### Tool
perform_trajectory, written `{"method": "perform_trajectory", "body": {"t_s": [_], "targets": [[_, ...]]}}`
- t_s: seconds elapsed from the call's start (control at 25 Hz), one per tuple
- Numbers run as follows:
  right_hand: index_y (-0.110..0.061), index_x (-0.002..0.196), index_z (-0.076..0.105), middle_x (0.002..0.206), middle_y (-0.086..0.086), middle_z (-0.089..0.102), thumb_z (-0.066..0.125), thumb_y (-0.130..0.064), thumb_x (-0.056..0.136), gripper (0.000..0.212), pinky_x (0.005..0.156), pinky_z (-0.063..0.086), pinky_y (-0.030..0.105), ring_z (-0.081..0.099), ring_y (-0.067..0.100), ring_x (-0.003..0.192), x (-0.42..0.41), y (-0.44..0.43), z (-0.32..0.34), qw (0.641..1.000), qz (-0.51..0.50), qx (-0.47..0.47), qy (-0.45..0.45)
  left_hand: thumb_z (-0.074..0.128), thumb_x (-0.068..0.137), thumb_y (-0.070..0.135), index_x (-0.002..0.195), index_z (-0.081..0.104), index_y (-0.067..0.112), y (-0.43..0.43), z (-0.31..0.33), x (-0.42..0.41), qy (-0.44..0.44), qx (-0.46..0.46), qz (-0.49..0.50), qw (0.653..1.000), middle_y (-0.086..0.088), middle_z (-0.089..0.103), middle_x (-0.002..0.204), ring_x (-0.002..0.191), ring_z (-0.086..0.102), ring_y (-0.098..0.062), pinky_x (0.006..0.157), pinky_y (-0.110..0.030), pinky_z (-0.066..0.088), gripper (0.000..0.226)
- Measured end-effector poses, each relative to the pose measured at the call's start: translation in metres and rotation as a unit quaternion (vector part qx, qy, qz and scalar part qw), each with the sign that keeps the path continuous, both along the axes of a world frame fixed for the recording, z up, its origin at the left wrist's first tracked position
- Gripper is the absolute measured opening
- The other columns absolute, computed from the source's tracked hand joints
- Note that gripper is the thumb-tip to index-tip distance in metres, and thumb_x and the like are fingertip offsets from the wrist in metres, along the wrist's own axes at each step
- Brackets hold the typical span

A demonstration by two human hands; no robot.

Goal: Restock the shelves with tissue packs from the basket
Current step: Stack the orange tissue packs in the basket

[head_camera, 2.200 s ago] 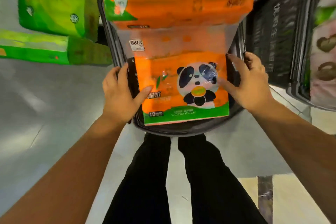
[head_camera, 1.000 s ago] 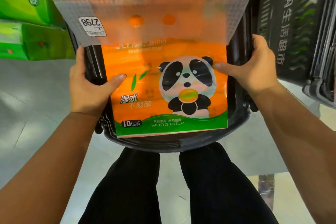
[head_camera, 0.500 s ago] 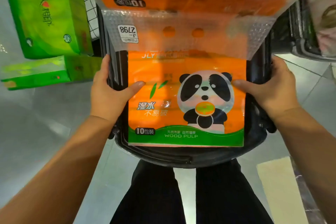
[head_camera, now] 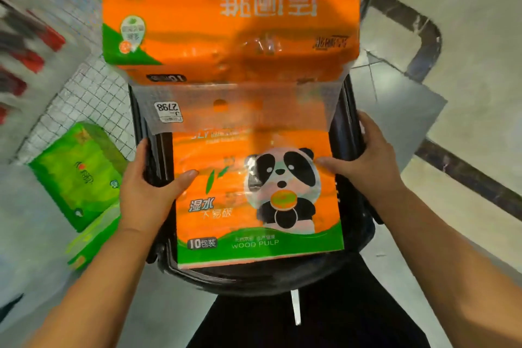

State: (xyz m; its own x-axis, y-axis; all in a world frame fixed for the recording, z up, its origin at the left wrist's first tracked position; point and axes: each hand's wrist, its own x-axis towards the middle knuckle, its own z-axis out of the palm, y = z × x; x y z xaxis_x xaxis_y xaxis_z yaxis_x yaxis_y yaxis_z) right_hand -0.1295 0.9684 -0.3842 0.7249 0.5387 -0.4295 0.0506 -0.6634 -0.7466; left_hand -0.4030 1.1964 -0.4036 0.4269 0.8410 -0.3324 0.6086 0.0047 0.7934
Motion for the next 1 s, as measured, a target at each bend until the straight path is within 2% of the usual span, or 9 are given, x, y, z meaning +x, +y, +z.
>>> {"method": "perform_trajectory", "body": {"t_s": [0.08,0.2,0.36,0.44,0.6,0.72,0.8,0.88,1.0], "targets": [[-0.029,0.146,0.033,0.12,-0.018,0.049,0.081,-0.055,0.05,0.111,0.092,0.043,0.02,0.05,0.007,0.108,-0.01,-0.042,0.035,0.999,-0.051,0.005,-0.011,0.082,0.052,0.059,0.121,0.037,0.066,-0.016,0.037,0.015,0.0,0.002,-0.046,0.999,0.014,0.057,0.124,0.118,0.053,0.0,0.104,-0.035,0.043,0.083],[-0.03,0.144,0.034,0.129,-0.006,0.055,0.08,-0.062,0.048,0.111,0.096,0.049,0.034,0.056,0.016,0.113,-0.024,-0.108,0.076,0.994,-0.105,0.003,-0.033,0.084,0.053,0.055,0.125,0.044,0.057,-0.052,0.084,0.041,-0.015,-0.009,-0.136,0.991,0.016,0.061,0.118,0.111,0.057,0.004,0.097,-0.03,0.047,0.083],[-0.029,0.143,0.036,0.129,-0.005,0.055,0.082,-0.06,0.05,0.108,0.096,0.048,0.034,0.055,0.012,0.107,-0.044,-0.21,0.12,0.978,-0.202,-0.003,-0.046,0.085,0.054,0.061,0.136,0.045,0.041,-0.117,0.123,0.077,-0.011,0.001,-0.23,0.973,0.011,0.063,0.119,0.11,0.059,0.004,0.098,-0.032,0.048,0.094],[-0.029,0.143,0.036,0.13,-0.007,0.055,0.085,-0.059,0.051,0.108,0.097,0.049,0.035,0.057,0.016,0.112,-0.059,-0.269,0.135,0.967,-0.252,0.007,-0.046,0.083,0.052,0.063,0.143,0.04,0.037,-0.163,0.14,0.097,-0.004,0.004,-0.268,0.963,0.006,0.06,0.128,0.116,0.057,-0.005,0.101,-0.036,0.046,0.104],[-0.025,0.146,0.035,0.136,-0.002,0.053,0.082,-0.055,0.054,0.107,0.096,0.042,0.031,0.052,0.024,0.123,-0.086,-0.385,0.155,0.94,-0.336,-0.006,-0.053,0.089,0.059,0.042,0.145,0.038,0.031,-0.272,0.163,0.132,-0.029,-0.014,-0.344,0.939,0.008,0.053,0.134,0.116,0.054,-0.004,0.098,-0.028,0.044,0.1],[-0.03,0.144,0.035,0.134,0.004,0.056,0.084,-0.067,0.048,0.114,0.102,0.046,0.045,0.055,0.028,0.119,-0.113,-0.478,0.166,0.906,-0.42,0.003,-0.042,0.086,0.063,0.031,0.132,0.042,0.043,-0.363,0.175,0.162,-0.034,-0.028,-0.418,0.907,0.029,0.057,0.117,0.101,0.053,0.02,0.084,-0.005,0.043,0.083],[-0.033,0.143,0.036,0.124,0.001,0.059,0.088,-0.057,0.047,0.112,0.096,0.049,0.041,0.059,0.024,0.108,-0.133,-0.537,0.172,0.872,-0.489,-0.004,-0.019,0.082,0.062,0.032,0.117,0.042,0.051,-0.426,0.18,0.181,-0.039,-0.033,-0.475,0.879,0.044,0.055,0.099,0.091,0.051,0.028,0.073,0.001,0.04,0.071],[-0.027,0.143,0.04,0.117,0.003,0.061,0.089,-0.041,0.055,0.102,0.091,0.048,0.036,0.06,0.023,0.1,-0.154,-0.591,0.181,0.841,-0.54,-0.009,-0.019,0.083,0.058,0.044,0.121,0.044,0.049,-0.487,0.18,0.201,-0.041,-0.032,-0.532,0.845,0.038,0.058,0.105,0.097,0.054,0.02,0.081,-0.007,0.043,0.074],[-0.019,0.143,0.042,0.121,0.005,0.062,0.086,-0.037,0.059,0.097,0.095,0.048,0.038,0.061,0.024,0.106,-0.185,-0.665,0.19,0.792,-0.61,-0.01,-0.026,0.085,0.053,0.062,0.137,0.043,0.037,-0.578,0.173,0.229,-0.025,-0.041,-0.594,0.803,0.015,0.057,0.13,0.119,0.055,-0.004,0.099,-0.034,0.048,0.097]]}}
